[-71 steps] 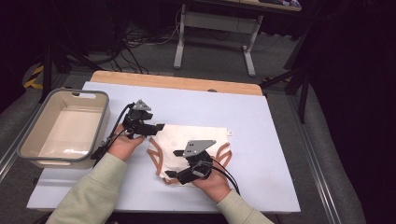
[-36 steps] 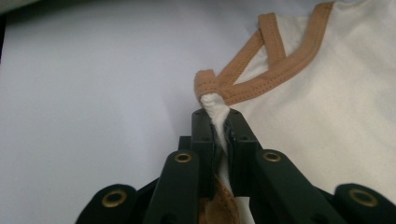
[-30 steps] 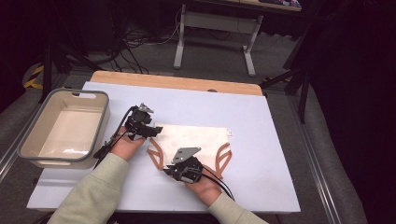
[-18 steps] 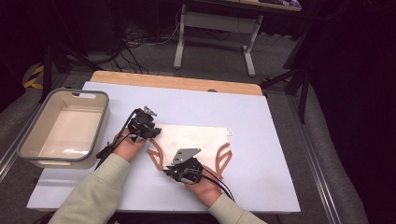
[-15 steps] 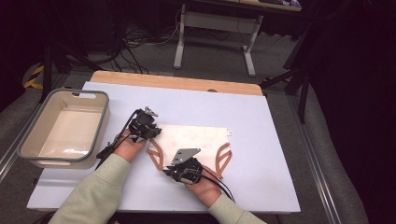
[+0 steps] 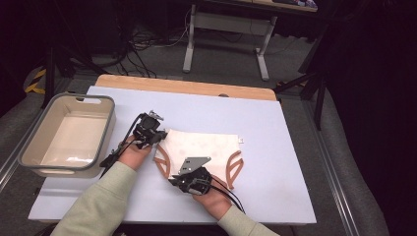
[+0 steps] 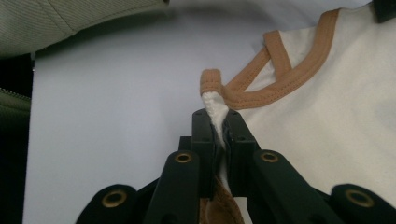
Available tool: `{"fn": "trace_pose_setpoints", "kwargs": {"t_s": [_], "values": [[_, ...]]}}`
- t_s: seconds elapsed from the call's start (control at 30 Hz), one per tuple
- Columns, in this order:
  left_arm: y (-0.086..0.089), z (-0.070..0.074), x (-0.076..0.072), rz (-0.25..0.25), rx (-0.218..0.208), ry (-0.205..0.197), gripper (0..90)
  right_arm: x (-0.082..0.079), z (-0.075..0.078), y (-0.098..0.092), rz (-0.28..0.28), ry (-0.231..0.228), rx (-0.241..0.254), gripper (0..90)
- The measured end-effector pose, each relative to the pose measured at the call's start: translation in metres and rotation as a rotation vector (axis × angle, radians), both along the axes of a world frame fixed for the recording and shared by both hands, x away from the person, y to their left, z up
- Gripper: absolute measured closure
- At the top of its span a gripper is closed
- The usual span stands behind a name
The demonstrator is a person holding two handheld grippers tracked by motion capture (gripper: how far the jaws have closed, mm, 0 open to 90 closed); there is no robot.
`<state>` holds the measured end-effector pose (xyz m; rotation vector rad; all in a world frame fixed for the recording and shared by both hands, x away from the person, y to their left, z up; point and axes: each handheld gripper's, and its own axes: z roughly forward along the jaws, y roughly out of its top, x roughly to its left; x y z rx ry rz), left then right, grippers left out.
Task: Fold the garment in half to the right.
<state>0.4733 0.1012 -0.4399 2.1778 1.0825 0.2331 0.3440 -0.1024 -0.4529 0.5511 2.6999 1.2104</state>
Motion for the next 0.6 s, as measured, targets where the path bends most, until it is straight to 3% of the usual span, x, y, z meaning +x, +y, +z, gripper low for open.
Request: {"fn": "trace_pose_setpoints", "kwargs": {"t_s": [0.4, 0.6], "values": [[0.026, 0.006, -0.015, 0.067, 0.002, -0.04, 88.0, 0.0, 0.006, 0.019, 0.079, -0.005, 0.045, 85.1], [0.037, 0.008, -0.023, 0.104, -0.024, -0.049, 87.9, 0.0, 0.008, 0.03, 0.121, -0.013, 0.054, 85.1]]}}
